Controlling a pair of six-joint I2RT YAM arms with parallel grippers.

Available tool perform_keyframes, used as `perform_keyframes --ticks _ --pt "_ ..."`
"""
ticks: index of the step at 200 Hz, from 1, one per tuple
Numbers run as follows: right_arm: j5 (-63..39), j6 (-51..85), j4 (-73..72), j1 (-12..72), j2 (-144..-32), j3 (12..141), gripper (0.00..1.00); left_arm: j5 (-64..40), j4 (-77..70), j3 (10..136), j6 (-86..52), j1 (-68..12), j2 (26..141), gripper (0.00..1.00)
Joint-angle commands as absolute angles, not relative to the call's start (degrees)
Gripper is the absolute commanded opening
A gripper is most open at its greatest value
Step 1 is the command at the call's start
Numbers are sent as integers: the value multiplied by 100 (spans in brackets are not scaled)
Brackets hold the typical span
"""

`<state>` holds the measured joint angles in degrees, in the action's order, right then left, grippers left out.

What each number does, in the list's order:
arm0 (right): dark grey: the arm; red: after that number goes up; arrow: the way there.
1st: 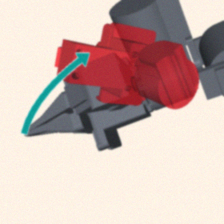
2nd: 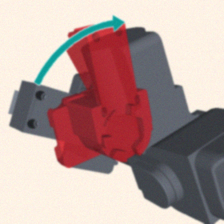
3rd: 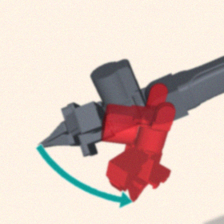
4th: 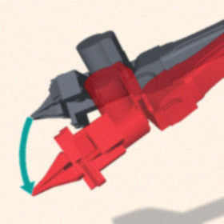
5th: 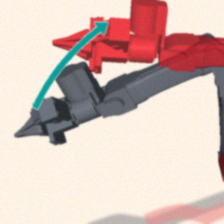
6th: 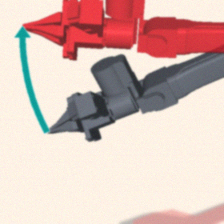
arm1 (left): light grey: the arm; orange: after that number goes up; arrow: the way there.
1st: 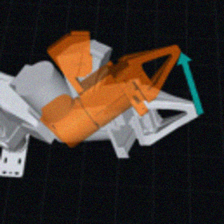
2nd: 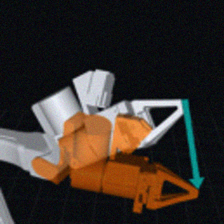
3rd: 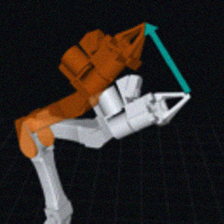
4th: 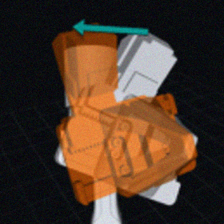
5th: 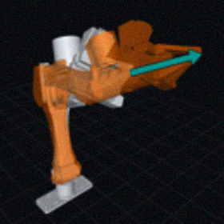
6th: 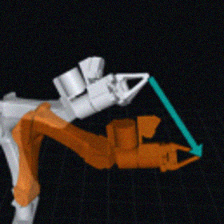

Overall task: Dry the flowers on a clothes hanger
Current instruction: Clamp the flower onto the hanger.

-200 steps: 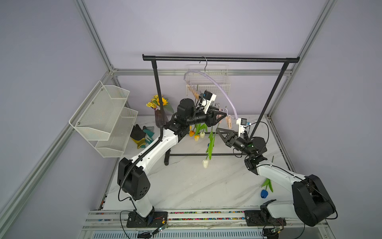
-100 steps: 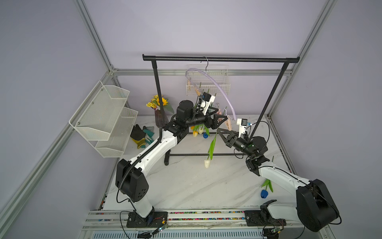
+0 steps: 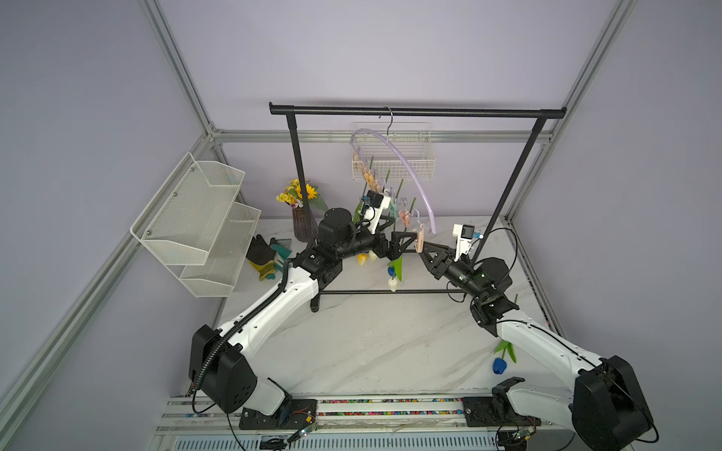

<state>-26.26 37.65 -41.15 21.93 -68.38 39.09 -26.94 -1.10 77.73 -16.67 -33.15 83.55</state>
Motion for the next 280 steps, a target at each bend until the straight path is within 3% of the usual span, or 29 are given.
perform_keyframes --ticks 1,88,119,164,256,280 --pt "-2481 3513 -3857 2224 -6678 3885 28 -2505 -168 7686 -1538 -3340 8140 100" --pt "-2284 3210 -3203 2226 -6368 3951 29 -1961 739 7655 -1428 -3340 7750 100" --pt "-1918 3031 -2185 2219 -6123 4156 29 -1545 1298 7855 -1389 -3333 7668 100" --pt "-679 2730 -334 2217 -5624 4284 29 -795 2017 8097 -1336 -3335 7420 100" --pt "2120 2973 1577 2148 -4597 3832 29 259 2934 8549 -1272 -3326 7207 100" --pt "2625 3266 1979 1987 -4526 3723 34 897 3163 8557 -1413 -3323 7170 100"
